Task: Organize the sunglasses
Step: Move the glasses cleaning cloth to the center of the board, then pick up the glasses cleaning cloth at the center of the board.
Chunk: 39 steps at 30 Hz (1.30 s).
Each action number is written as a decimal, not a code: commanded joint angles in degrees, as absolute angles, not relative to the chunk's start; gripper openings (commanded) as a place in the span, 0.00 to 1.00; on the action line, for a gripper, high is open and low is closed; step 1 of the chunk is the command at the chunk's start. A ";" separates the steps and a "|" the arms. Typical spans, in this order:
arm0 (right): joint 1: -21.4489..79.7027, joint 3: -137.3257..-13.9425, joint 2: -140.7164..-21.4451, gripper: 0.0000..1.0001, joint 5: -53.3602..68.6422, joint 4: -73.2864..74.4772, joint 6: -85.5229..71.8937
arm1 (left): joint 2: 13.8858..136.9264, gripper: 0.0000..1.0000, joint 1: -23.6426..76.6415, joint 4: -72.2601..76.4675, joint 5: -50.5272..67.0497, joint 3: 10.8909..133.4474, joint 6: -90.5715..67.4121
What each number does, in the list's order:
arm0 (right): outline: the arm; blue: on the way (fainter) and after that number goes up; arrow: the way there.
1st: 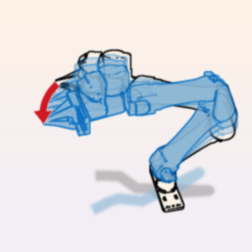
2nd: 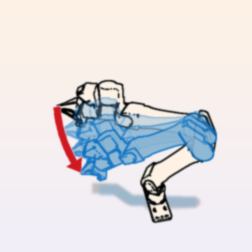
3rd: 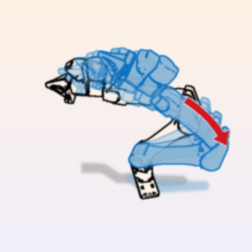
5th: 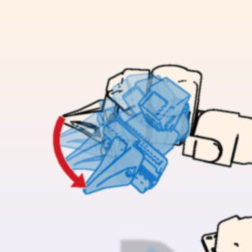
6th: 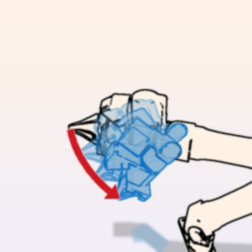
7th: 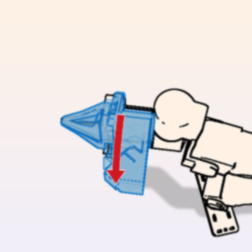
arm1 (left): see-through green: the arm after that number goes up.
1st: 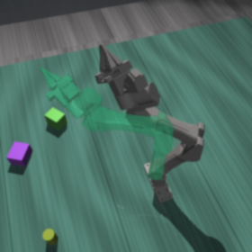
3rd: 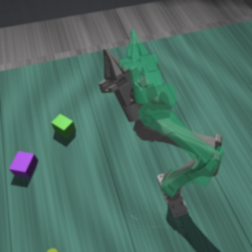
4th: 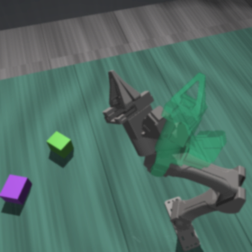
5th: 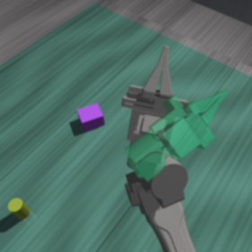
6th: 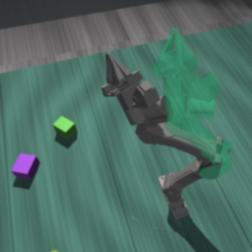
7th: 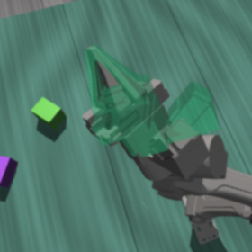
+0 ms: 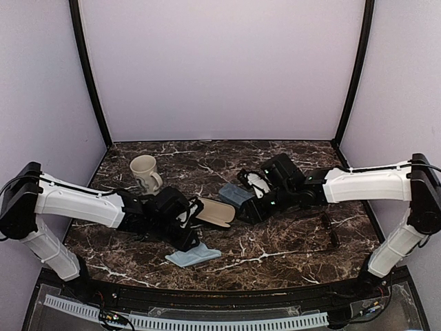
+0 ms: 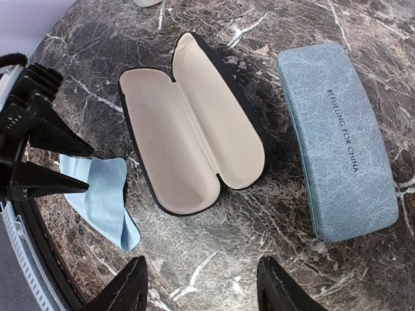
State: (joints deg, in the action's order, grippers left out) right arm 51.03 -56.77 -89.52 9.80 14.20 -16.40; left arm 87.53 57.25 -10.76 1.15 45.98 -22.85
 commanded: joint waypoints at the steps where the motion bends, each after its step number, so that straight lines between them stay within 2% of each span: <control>1: 51.63 -56.15 -90.80 0.58 11.58 10.30 -17.51 | 88.90 0.36 56.51 -9.79 0.46 47.42 -21.94; 21: 52.21 -57.00 -93.77 0.56 11.06 10.92 -17.43 | 96.15 0.29 56.34 -11.81 -3.48 51.05 -21.71; 30: 52.21 -56.70 -93.91 0.55 10.68 11.13 -17.32 | 96.69 0.19 56.34 -11.38 -2.43 49.52 -22.76; 36: 52.21 -57.18 -94.62 0.55 10.98 11.11 -17.34 | 95.98 0.00 56.34 -10.97 -1.15 49.98 -22.59; 39: 52.21 -57.60 -94.53 0.55 10.50 11.73 -17.07 | 93.59 0.00 56.34 -10.91 -1.84 50.24 -22.44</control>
